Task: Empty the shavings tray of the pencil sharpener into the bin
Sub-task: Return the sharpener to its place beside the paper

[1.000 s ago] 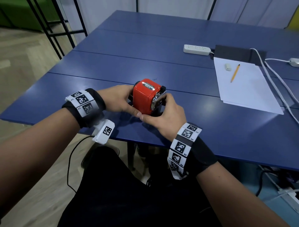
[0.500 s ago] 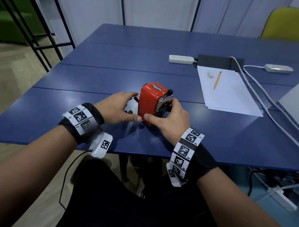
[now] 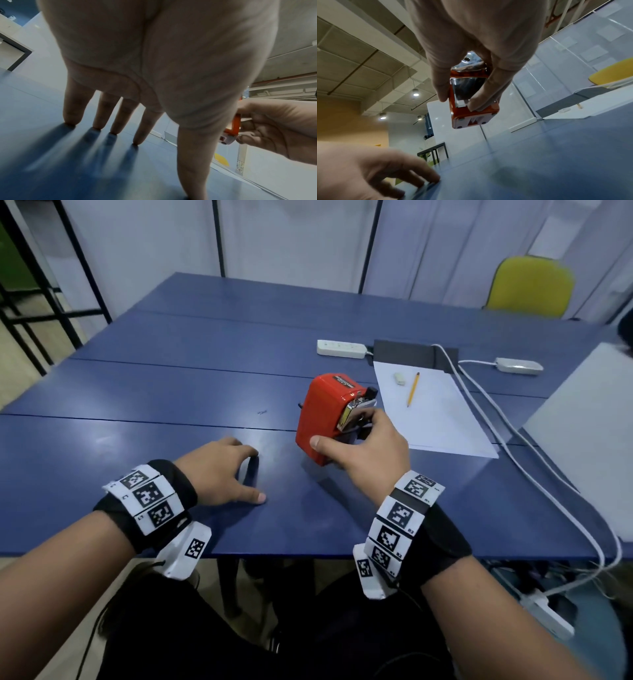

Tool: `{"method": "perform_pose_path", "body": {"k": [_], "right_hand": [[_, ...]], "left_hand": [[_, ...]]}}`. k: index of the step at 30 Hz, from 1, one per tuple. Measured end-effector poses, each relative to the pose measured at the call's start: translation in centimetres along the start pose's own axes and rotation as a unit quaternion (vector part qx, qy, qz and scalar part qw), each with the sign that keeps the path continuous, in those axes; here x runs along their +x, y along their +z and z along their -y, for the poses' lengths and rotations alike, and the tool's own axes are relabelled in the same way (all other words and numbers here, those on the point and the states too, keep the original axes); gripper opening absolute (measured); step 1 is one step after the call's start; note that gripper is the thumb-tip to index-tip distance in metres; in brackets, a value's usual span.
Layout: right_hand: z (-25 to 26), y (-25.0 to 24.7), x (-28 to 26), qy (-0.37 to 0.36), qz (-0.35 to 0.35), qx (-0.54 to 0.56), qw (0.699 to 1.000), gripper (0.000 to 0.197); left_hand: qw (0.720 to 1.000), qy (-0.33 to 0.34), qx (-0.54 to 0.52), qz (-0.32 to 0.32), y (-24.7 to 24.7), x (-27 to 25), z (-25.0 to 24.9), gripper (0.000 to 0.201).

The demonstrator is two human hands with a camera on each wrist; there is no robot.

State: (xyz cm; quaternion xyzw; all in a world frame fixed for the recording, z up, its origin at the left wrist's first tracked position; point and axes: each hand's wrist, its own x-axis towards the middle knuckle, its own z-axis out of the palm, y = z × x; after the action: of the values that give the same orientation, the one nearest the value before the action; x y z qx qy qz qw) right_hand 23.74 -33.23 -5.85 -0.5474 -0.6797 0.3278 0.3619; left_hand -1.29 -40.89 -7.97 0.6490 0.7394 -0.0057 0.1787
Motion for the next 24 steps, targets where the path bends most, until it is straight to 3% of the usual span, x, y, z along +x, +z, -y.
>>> {"method": "perform_pose_path", "body": {"k": [4, 11, 15, 20, 22, 24], "right_hand": [[0.7, -0.6, 1.6, 0.009, -0.016, -0.005, 1.000, 0.066], [1.4, -0.4, 7.9, 0.044, -0.067, -0.008, 0.997, 0.082], [1.7, 0.0, 11.8, 0.074, -0.073, -0.050, 0.993, 0.090], [1.7, 0.2, 16.1, 0.106, -0.074, -0.088, 0.988, 0.084], [1.7, 0.2, 17.5, 0.121, -0.072, -0.097, 0.985, 0.082], [1.8, 0.2, 18.8, 0.134, -0.071, -0.099, 0.984, 0.084]], "left_hand": [[1.000, 0.003, 0.015, 0.004, 0.0, 0.1, -0.1, 0.110], [0.999, 0.007, 0.028, 0.024, 0.1, -0.1, 0.2, 0.128], [0.999, 0.003, 0.027, 0.031, -0.1, -0.2, 0.5, 0.126], [0.999, -0.005, 0.017, 0.035, -0.1, -0.7, 0.6, 0.116], [0.999, -0.006, 0.007, 0.040, 0.1, -0.8, 0.7, 0.124], [0.999, -0.004, 0.000, 0.051, 0.1, -0.8, 0.9, 0.144]]}}
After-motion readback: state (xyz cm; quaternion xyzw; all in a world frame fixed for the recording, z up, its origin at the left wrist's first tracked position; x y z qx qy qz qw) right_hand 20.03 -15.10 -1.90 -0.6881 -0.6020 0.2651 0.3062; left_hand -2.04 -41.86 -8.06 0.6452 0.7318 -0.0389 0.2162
